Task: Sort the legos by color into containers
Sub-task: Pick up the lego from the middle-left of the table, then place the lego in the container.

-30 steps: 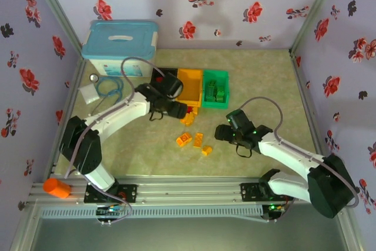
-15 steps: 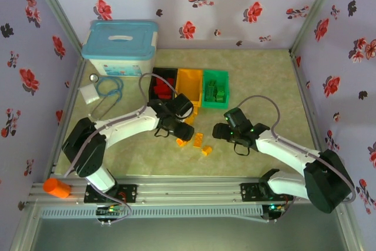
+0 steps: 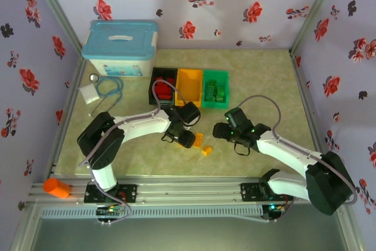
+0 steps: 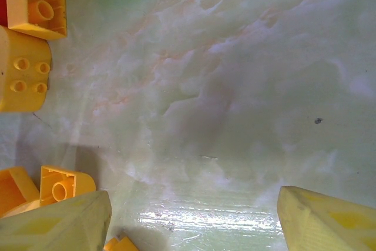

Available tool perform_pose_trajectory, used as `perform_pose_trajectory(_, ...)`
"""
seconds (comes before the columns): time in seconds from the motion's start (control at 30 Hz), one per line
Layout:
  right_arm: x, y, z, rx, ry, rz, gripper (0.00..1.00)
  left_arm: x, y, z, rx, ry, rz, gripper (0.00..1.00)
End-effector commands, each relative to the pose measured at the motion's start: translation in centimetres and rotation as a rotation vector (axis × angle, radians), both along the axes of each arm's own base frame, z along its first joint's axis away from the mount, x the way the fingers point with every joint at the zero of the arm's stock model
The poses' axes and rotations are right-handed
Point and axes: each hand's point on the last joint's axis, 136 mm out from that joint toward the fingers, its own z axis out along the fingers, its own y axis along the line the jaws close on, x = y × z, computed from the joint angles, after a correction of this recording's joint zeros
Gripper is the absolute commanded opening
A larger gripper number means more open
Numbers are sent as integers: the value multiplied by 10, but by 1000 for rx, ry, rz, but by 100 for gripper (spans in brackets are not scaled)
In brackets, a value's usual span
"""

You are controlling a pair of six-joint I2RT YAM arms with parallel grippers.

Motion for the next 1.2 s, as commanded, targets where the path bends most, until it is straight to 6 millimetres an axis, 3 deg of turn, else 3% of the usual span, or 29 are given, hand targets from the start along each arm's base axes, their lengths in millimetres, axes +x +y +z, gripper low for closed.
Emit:
perform_pose_trajectory(0.0,1,3,3,9,-7,-3,75,3,-4,-5,22,-13,-4,52)
perform_pose_trajectory(0.2,0,1,4,1,-9,-5,74,11,0,6,60,-54,-4,31)
perform_pose_trajectory(0.4,2,2,3,7,-9,-5,73,36,-2,43,18,-134,15,26)
perform_pose_trajectory(0.63,1,4,3,16,-5,-5,71,102,0,96,-79,-218,139,25)
perform_pose_trajectory(0.77,-2,4,2,35,-6,-14,69,137,-6,112,-104,-238,164,24)
perform_pose_trajectory(1.03,-9,2,1,40,1,-13,69,201,-15,121,-114,-272,206,24)
perform_pose_trajectory(1.17,-12,1,-2,41,12,-10,70,223,-14,118,-84,-273,228,25)
